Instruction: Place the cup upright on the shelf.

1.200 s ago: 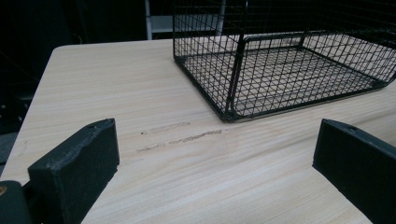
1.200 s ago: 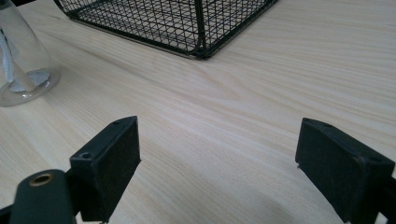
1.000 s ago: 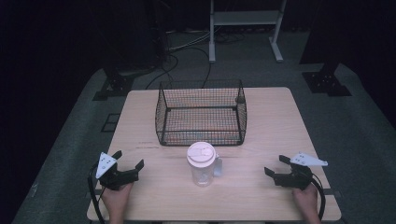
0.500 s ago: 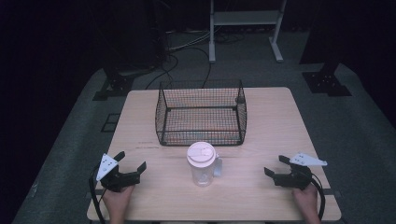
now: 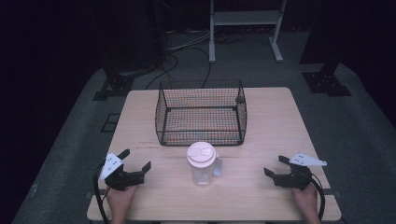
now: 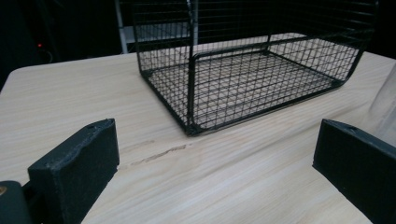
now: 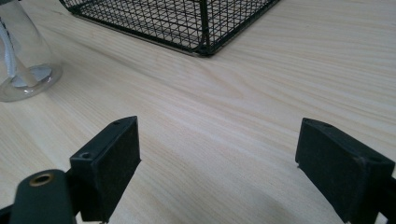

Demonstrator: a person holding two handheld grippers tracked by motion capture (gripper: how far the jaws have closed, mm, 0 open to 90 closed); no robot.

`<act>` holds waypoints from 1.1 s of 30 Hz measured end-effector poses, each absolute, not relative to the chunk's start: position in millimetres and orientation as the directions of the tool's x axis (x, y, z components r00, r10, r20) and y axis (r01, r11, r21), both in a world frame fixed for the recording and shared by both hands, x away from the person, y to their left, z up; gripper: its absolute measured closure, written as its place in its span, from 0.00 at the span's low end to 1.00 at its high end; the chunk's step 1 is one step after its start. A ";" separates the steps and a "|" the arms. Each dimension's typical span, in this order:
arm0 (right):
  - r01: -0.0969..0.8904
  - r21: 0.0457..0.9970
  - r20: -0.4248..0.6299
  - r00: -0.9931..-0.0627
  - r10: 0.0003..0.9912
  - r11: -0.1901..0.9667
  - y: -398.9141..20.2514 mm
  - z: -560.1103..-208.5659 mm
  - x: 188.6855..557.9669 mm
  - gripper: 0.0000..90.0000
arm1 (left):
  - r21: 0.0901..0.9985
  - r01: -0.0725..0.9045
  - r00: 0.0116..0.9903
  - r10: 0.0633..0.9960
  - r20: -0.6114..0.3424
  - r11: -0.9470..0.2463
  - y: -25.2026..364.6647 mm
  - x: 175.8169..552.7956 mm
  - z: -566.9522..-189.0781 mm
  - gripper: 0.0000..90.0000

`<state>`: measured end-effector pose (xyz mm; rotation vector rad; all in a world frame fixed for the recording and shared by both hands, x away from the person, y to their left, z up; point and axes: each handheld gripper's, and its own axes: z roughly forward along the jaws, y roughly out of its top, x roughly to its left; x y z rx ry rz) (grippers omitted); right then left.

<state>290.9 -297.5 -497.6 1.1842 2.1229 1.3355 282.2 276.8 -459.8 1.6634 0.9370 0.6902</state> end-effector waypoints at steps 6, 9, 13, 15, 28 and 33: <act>0.458 0.865 0.118 -0.581 0.805 0.204 -297.1 -497.6 291.0 0.14 | 0.966 0.209 0.563 0.826 0.009 -0.154 268.9 282.1 -447.1 0.00; 0.459 0.865 0.118 -0.581 0.805 0.204 -297.1 -497.6 291.0 0.14 | 0.966 0.192 0.590 0.807 0.027 -0.173 262.6 282.5 -439.2 0.00; 0.459 0.865 0.118 -0.582 0.805 0.205 -297.0 -497.6 290.9 0.14 | 0.967 0.166 0.630 0.775 0.048 -0.194 253.5 281.9 -429.0 0.00; 0.458 0.865 0.117 -0.582 0.804 0.206 -297.0 -497.6 290.9 0.14 | 0.966 0.164 0.638 0.768 0.050 -0.199 251.4 281.9 -426.7 0.00; 0.457 0.865 0.117 -0.585 0.802 0.207 -296.8 -497.6 290.9 0.14 | 0.969 0.131 0.730 0.682 0.048 -0.208 236.2 279.0 -397.9 0.00; 0.457 0.865 0.118 -0.586 0.802 0.207 -296.8 -497.6 290.9 0.14 | 0.968 0.113 0.773 0.632 0.058 -0.226 227.7 276.2 -384.9 0.00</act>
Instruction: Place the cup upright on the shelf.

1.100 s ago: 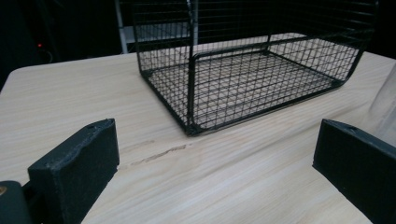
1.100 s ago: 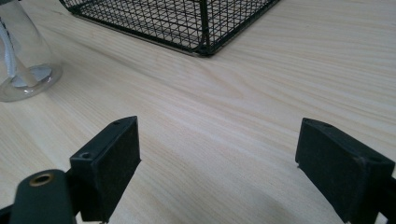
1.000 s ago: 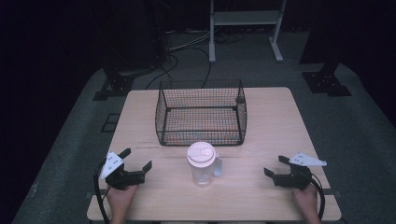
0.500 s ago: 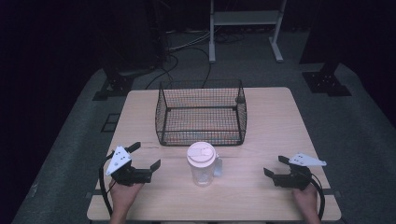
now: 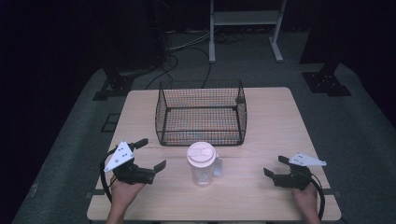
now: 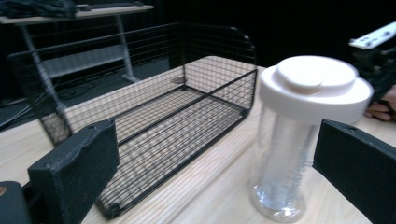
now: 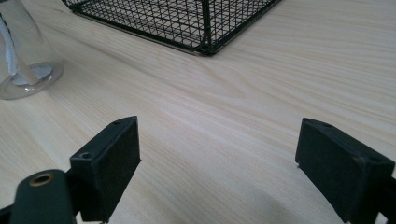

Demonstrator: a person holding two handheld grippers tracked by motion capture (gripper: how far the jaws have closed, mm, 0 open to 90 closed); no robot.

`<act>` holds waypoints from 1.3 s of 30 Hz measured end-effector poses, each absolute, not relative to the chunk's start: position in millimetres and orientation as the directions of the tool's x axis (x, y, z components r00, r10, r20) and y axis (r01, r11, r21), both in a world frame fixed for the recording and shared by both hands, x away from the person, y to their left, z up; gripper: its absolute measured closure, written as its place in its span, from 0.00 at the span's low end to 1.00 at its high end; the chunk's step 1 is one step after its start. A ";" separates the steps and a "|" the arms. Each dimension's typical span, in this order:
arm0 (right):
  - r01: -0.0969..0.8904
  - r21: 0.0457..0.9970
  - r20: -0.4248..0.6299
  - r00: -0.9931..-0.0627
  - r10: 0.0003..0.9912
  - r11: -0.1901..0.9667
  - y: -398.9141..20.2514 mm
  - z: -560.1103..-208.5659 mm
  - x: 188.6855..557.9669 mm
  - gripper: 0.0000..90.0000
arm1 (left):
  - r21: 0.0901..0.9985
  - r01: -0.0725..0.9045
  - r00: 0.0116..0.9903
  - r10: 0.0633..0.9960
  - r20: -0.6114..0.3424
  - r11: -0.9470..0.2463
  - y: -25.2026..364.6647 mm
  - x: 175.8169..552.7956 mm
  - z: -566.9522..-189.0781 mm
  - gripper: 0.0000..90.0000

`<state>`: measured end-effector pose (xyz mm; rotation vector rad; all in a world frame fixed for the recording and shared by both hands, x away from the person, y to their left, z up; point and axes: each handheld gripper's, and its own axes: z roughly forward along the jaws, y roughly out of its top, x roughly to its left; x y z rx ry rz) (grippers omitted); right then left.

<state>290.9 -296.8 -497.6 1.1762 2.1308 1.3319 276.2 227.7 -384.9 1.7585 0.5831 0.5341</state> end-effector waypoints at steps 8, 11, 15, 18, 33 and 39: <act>0.457 0.865 0.118 -0.587 0.801 0.207 -296.7 -497.6 290.8 0.14 | 0.961 0.087 0.843 0.534 0.070 -0.263 206.1 273.3 -368.1 0.00; 0.458 0.865 0.120 -0.587 0.801 0.207 -296.6 -497.6 290.7 0.14 | 0.955 0.086 0.858 0.508 0.074 -0.285 199.1 273.9 -365.4 0.00; 0.457 0.865 0.119 -0.589 0.799 0.207 -296.8 -497.6 290.8 0.14 | 0.948 0.082 0.876 0.475 0.078 -0.308 189.9 274.1 -363.3 0.00; 0.457 0.865 0.118 -0.589 0.799 0.209 -296.8 -497.6 290.9 0.14 | 0.942 0.082 0.889 0.451 0.079 -0.325 183.1 274.4 -361.7 0.00; 0.455 0.866 0.119 -0.593 0.796 0.209 -296.8 -497.6 290.9 0.14 | 0.911 0.083 0.925 0.371 0.081 -0.403 157.4 282.9 -356.8 0.00; 0.454 0.866 0.120 -0.595 0.795 0.209 -296.8 -497.6 290.9 0.14 | 0.899 0.094 0.933 0.352 0.070 -0.429 149.4 287.3 -358.4 0.00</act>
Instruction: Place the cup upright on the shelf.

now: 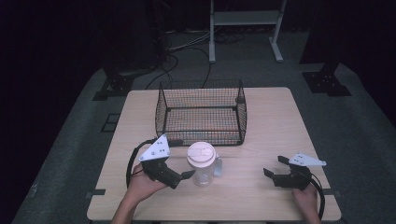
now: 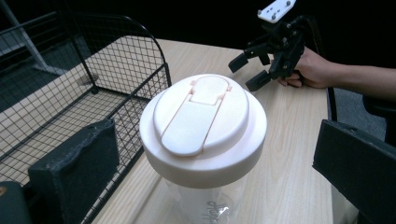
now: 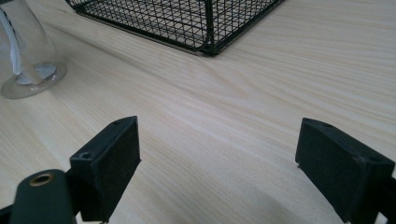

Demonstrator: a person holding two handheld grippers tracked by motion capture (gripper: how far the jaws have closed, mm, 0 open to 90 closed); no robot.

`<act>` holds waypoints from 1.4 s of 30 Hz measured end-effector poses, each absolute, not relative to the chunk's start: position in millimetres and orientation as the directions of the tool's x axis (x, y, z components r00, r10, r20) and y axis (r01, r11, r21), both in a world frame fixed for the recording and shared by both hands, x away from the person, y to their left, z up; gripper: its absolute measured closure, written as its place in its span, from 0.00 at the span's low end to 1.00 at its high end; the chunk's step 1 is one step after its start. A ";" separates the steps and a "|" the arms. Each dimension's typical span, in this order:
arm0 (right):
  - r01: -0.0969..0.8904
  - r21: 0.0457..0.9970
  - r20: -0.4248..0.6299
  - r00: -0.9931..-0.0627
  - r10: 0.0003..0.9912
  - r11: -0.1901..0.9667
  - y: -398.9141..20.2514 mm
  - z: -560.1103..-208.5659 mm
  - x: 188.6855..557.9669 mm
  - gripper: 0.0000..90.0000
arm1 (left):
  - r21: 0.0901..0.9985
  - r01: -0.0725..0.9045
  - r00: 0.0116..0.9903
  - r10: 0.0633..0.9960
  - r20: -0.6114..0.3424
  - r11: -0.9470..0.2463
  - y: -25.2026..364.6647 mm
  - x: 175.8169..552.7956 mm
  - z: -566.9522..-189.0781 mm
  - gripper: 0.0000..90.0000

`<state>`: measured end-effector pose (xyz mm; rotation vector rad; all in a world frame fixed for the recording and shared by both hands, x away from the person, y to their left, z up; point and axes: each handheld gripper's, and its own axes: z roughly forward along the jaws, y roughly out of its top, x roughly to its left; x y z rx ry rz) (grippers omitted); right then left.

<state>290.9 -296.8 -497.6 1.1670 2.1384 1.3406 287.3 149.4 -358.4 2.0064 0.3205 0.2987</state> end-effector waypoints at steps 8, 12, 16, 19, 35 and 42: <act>0.454 0.866 0.121 -0.596 0.794 0.209 -296.8 -497.6 290.9 0.14 | 0.876 0.117 0.940 0.337 0.054 -0.467 140.8 293.8 -362.2 0.00; 0.453 0.867 0.122 -0.597 0.793 0.208 -296.8 -497.6 291.0 0.14 | 0.875 0.120 0.939 0.341 0.055 -0.470 138.2 296.3 -363.6 0.00; 0.453 0.867 0.122 -0.598 0.793 0.208 -296.8 -497.6 291.0 0.14 | 0.867 0.124 0.940 0.338 0.054 -0.483 135.8 299.2 -365.5 0.00; 0.453 0.867 0.122 -0.598 0.792 0.208 -296.8 -497.6 291.0 0.14 | 0.860 0.128 0.943 0.329 0.049 -0.494 133.3 301.3 -367.2 0.00; 0.452 0.868 0.124 -0.600 0.790 0.207 -297.0 -497.6 291.1 0.14 | 0.830 0.164 0.950 0.313 0.013 -0.533 121.3 313.3 -373.6 0.00; 0.451 0.868 0.125 -0.602 0.789 0.206 -297.0 -497.6 291.1 0.14 | 0.821 0.171 0.953 0.304 0.003 -0.545 116.2 316.9 -376.7 0.00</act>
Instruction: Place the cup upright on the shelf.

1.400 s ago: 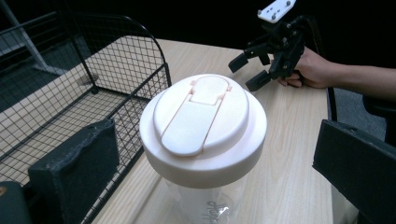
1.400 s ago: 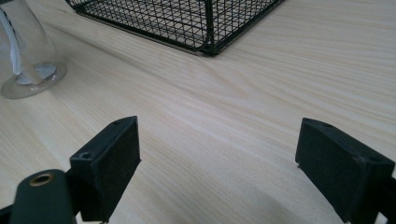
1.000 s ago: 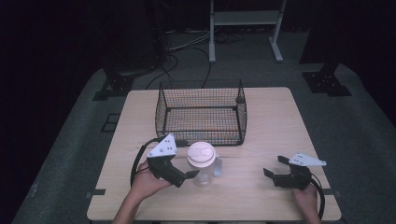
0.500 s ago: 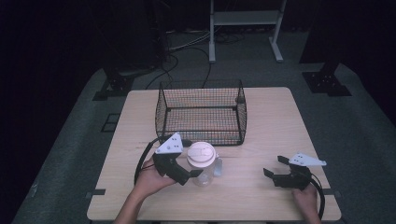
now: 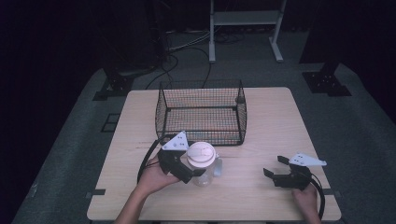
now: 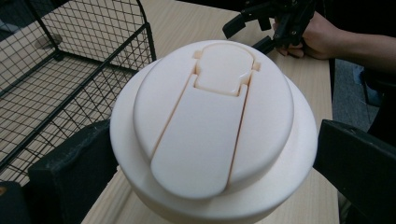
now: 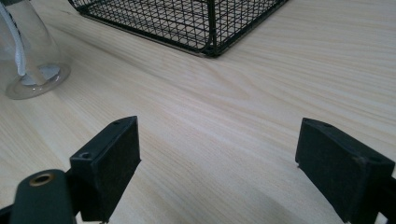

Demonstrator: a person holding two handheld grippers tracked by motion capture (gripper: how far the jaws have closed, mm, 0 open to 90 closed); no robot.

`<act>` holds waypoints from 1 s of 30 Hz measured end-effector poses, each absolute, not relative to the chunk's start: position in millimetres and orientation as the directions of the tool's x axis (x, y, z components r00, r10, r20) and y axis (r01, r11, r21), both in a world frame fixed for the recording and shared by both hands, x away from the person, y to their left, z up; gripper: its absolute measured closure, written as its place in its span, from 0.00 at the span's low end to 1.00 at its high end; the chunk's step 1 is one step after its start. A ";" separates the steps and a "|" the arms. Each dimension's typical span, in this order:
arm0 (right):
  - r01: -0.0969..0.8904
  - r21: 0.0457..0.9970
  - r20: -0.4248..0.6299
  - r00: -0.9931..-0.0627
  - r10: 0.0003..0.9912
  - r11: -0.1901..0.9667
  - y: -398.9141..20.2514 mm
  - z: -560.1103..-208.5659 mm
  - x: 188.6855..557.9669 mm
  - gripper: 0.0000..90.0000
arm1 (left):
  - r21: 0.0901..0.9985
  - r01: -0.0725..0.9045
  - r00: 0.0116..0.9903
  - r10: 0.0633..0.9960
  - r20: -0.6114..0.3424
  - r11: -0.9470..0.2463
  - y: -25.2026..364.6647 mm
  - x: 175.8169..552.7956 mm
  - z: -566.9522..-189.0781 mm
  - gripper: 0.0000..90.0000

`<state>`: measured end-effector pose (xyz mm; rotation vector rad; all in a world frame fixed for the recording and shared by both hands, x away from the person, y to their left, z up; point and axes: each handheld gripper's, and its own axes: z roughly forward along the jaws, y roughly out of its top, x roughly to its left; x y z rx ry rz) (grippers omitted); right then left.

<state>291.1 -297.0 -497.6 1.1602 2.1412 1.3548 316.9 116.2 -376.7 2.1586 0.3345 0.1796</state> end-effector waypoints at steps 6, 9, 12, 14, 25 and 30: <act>0.450 0.869 0.126 -0.603 0.788 0.206 -297.1 -497.7 291.2 0.14 | 0.815 0.179 0.953 0.304 -0.004 -0.551 112.9 319.7 -378.9 0.00; 0.450 0.869 0.126 -0.604 0.787 0.206 -297.1 -497.6 291.1 0.14 | 0.809 0.181 0.954 0.301 -0.005 -0.560 111.0 321.5 -380.0 0.00; 0.450 0.869 0.126 -0.604 0.787 0.206 -297.2 -497.6 291.1 0.14 | 0.805 0.186 0.954 0.301 -0.011 -0.563 108.7 322.7 -381.1 0.00; 0.449 0.869 0.126 -0.605 0.786 0.206 -297.1 -497.6 291.1 0.14 | 0.801 0.187 0.954 0.299 -0.011 -0.569 107.3 323.6 -381.7 0.00; 0.449 0.869 0.126 -0.606 0.786 0.207 -297.2 -497.6 291.1 0.14 | 0.782 0.189 0.956 0.292 -0.010 -0.594 99.8 326.6 -384.9 0.00; 0.449 0.869 0.127 -0.606 0.785 0.206 -297.1 -497.6 291.1 0.14 | 0.767 0.199 0.956 0.293 -0.016 -0.610 98.0 328.8 -386.1 0.00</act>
